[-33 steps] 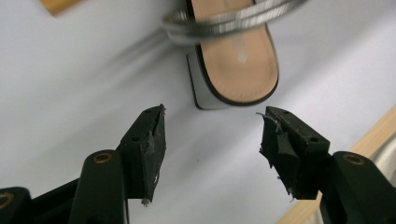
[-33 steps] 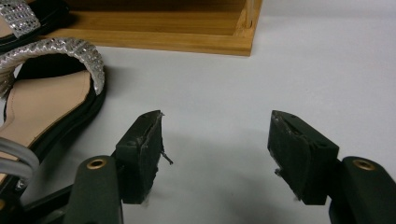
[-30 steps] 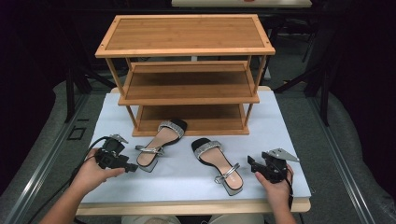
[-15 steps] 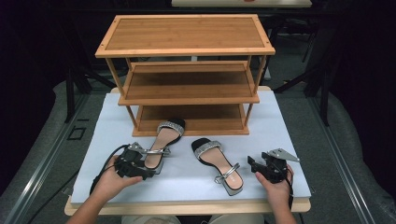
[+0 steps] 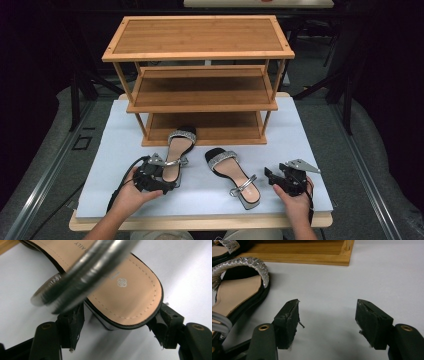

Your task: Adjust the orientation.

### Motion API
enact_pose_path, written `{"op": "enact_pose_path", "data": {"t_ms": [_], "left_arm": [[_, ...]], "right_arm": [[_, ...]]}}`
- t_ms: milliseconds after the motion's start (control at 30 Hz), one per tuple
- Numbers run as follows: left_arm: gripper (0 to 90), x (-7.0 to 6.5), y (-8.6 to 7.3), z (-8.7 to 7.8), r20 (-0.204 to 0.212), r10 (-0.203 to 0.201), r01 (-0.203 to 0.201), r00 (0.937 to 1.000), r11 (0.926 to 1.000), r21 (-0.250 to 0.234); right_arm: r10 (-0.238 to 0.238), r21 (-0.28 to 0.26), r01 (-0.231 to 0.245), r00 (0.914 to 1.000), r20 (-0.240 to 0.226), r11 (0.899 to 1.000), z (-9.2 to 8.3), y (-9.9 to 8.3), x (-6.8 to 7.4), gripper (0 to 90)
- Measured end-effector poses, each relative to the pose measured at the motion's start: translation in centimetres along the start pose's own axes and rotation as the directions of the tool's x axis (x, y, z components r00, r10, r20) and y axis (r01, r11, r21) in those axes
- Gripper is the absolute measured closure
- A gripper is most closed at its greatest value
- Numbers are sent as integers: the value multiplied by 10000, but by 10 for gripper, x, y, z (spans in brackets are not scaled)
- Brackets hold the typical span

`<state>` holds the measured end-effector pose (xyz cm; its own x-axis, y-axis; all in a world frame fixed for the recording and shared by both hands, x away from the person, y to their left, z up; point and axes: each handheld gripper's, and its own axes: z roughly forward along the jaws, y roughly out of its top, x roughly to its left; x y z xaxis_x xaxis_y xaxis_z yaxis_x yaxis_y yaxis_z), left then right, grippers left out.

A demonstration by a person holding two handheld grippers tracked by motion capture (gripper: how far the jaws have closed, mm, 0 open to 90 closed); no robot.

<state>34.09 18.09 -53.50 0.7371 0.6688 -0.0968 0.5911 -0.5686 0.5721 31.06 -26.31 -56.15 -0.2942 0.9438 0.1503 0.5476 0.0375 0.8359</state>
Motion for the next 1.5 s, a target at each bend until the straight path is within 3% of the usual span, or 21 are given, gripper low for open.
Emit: {"op": "enact_pose_path", "data": {"t_ms": [133, 367, 600, 833, 1033, 1167, 1300, 1367, 1500], "left_arm": [[327, -5, 1, 1, -229, 219, -222, 9995, 9997, -105], [333, -5, 8, -2, -215, 433, -433, 9988, 9991, 44], [337, 4, 18, -7, -35, 278, -278, 9996, 9995, -153], [341, 13, 37, 0, -261, 727, -727, 9970, 9974, 8], [344, 22, 58, 4, -123, 413, -417, 9991, 9986, -311], [346, 24, 68, 11, -232, 465, -468, 9986, 9989, -95], [346, 30, 78, 16, -178, 398, -401, 9990, 9991, -149], [346, 34, 82, 20, -108, 179, -183, 9998, 9993, -332], [347, 36, 91, 27, -434, 242, -252, 9988, 9994, -228]], "right_arm": [[-45, 28, 45, 10000, -11, 10000, -2, 1, 2, 350], [-58, -78, 57, 10000, -54, 10000, -2, 1, 2, 351], [-63, -1, 63, 9999, -89, 10000, -2, 1, 2, 351], [-107, 38, 107, 9999, -45, 9999, -1, 1, 3, 352], [-94, -29, 94, 9999, -106, 10000, -1, 1, 3, 353], [-90, -56, 89, 9999, -142, 9999, -1, 1, 2, 354], [-67, -66, 66, 9999, -118, 10000, -1, 1, 1, 355], [-67, -60, 66, 9999, -127, 10000, -2, 1, 0, 355], [-45, -83, 44, 9999, -146, 10000, -2, 1, 0, 355]]}}
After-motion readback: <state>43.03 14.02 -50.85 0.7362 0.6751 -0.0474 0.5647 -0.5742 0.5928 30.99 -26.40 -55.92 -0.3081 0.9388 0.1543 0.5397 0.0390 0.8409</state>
